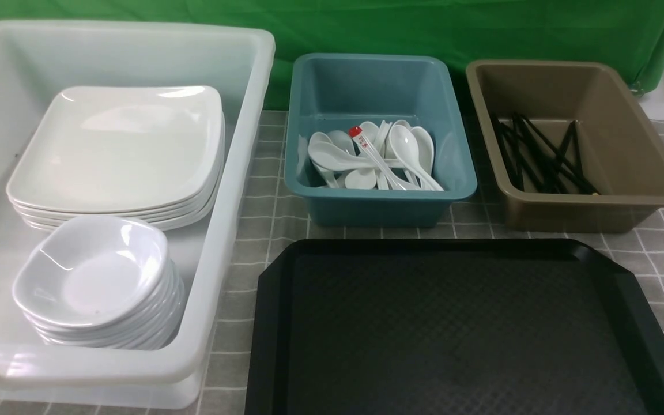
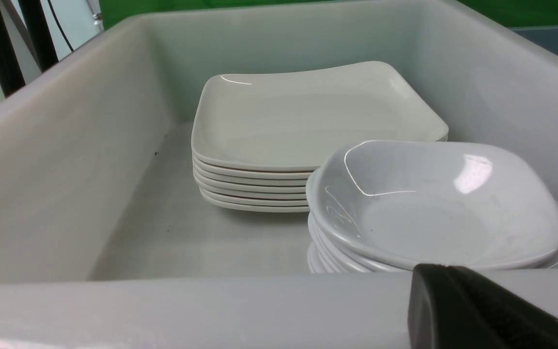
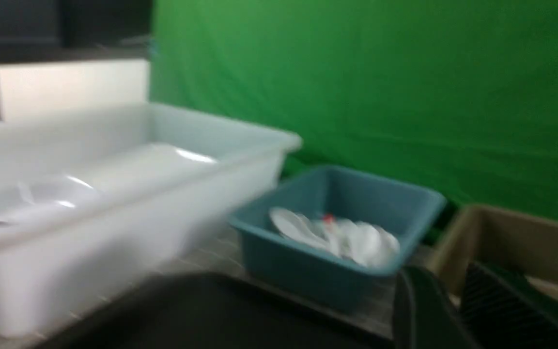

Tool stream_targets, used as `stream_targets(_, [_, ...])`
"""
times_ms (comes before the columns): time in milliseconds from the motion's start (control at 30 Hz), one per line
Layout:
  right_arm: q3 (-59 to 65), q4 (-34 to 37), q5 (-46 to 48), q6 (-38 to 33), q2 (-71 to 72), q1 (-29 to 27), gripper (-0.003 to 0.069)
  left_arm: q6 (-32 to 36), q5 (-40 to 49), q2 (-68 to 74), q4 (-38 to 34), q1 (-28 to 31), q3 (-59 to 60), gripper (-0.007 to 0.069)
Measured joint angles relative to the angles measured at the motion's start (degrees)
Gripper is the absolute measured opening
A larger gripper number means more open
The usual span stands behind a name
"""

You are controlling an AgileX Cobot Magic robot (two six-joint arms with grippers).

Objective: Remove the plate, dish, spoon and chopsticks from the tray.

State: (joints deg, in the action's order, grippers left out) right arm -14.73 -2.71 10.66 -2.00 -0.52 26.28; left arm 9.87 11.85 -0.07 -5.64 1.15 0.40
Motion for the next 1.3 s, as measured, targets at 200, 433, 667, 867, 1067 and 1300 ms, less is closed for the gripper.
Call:
stream_targets(200, [13.97, 0.0, 1.82, -1.74, 0.38, -19.93, 0.0191, 0.38, 0.03, 0.0, 0.21, 0.0, 0.0, 0.0003])
stream_targets(433, [15.17, 0.0, 4.36, -1.86, 0.38, -27.29, 0.0206, 0.44, 0.03, 0.0, 0.67, 0.0, 0.0, 0.0003])
stream_targets(667, [15.17, 0.0, 4.36, -1.91, 0.44, -27.29, 0.0216, 0.5, 0.03, 0.0, 0.8, 0.0, 0.0, 0.0003])
stream_targets(867, [15.17, 0.0, 4.36, -1.91, 0.44, -27.29, 0.0222, 0.54, 0.03, 0.0, 0.99, 0.0, 0.0, 0.0003])
stream_targets(1067, [15.17, 0.0, 4.36, -1.91, 0.44, -27.29, 0.0234, 0.54, 0.03, 0.0, 0.99, 0.0, 0.0, 0.0003])
stream_targets(1300, [15.17, 0.0, 4.36, -1.91, 0.44, -27.29, 0.0235, 0.61, 0.03, 0.0, 1.06, 0.0, 0.0, 0.0003])
